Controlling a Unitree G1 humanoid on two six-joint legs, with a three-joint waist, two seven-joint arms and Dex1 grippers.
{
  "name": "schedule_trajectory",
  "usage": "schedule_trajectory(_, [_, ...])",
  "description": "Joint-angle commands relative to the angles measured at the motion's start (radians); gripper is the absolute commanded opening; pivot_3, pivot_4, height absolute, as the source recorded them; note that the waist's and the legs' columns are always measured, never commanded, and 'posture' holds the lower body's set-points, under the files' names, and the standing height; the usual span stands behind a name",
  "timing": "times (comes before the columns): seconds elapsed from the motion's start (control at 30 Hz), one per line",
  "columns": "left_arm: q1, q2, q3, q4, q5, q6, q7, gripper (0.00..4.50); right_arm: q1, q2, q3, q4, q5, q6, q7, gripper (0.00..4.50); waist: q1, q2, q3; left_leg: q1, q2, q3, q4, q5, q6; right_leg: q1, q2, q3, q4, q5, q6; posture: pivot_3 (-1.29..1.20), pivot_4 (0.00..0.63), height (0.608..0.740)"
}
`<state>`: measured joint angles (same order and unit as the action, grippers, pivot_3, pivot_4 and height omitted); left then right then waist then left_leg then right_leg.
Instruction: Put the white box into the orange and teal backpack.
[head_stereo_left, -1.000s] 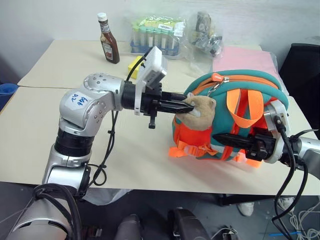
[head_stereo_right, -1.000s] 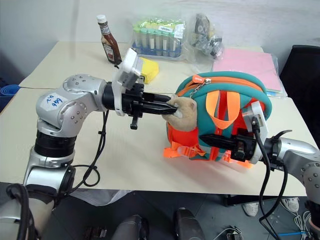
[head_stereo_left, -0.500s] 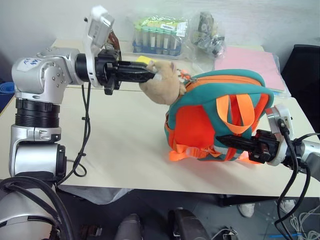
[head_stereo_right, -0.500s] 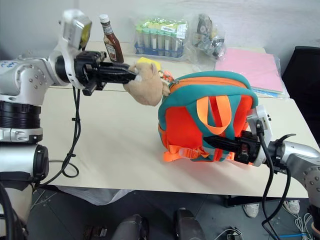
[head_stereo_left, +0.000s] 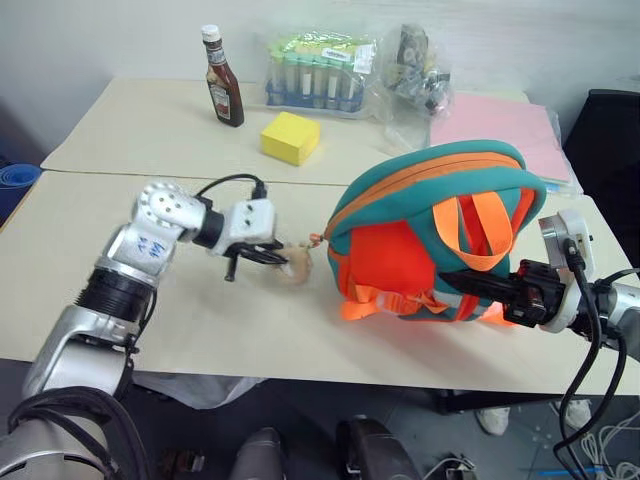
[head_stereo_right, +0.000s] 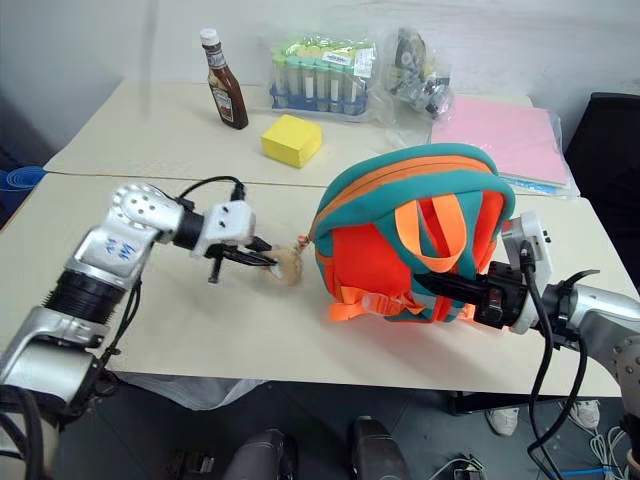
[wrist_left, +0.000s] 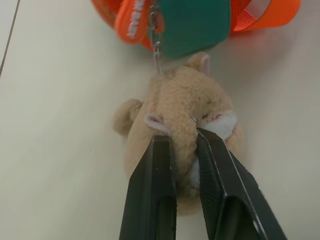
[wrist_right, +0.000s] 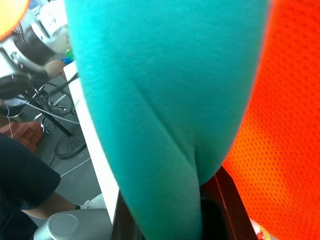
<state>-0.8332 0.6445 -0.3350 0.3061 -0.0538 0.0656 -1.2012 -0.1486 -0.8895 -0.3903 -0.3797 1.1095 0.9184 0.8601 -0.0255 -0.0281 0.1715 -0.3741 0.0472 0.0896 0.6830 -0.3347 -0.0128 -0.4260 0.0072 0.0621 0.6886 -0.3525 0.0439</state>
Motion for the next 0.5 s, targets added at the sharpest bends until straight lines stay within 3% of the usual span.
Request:
schedule_trajectory(0.03, [0.026, -0.029, 0.055, -0.062, -0.059, 0.133, 0.019, 0.31, 0.019, -0.045, -0.012, -0.004, -0.046, -0.02, 0.042, 0.64, 0.0, 0.0, 0.0, 0.0, 0.0, 0.0, 0.0, 0.0, 0.0, 0.0, 0.0, 0.0, 0.0, 0.0, 0.0, 0.0, 0.15, 0.74])
schedule_trajectory(0.2, [0.086, 0.044, 0.185, -0.184, -0.248, 0.407, -0.067, 1.92, 0.095, -0.14, -0.093, 0.053, -0.144, -0.082, 0.168, 2.25, -0.01, 0.0, 0.0, 0.0, 0.0, 0.0, -0.001, 0.0, 0.0, 0.0, 0.001, 0.0, 0.0, 0.0, 0.0, 0.0, 0.15, 0.74])
schedule_trajectory(0.4, [0.226, 0.254, 0.46, -0.325, -0.475, 0.684, -0.1, 3.79, 0.205, -0.278, -0.406, 0.291, -0.184, -0.033, 0.337, 4.3, -0.008, 0.0, 0.0, 0.001, 0.001, 0.0, -0.001, 0.0, 0.0, -0.001, 0.001, 0.0, 0.001, 0.0, 0.0, 0.0, 0.15, 0.74])
schedule_trajectory(0.47, [0.244, 0.305, 0.531, -0.354, -0.514, 0.734, -0.08, 4.42, 0.254, -0.301, -0.464, 0.321, -0.222, -0.038, 0.377, 4.5, -0.006, 0.0, 0.0, 0.001, 0.001, 0.0, -0.002, 0.0, 0.0, 0.0, 0.001, -0.001, 0.0, 0.0, 0.0, 0.0, 0.15, 0.74])
schedule_trajectory(0.5, [0.257, 0.33, 0.575, -0.362, -0.521, 0.746, -0.062, 4.48, 0.277, -0.306, -0.492, 0.335, -0.246, -0.049, 0.391, 4.5, -0.004, 0.0, 0.0, 0.002, 0.001, 0.0, -0.001, 0.0, 0.0, 0.001, 0.001, -0.001, -0.001, 0.0, 0.0, 0.0, 0.15, 0.74])
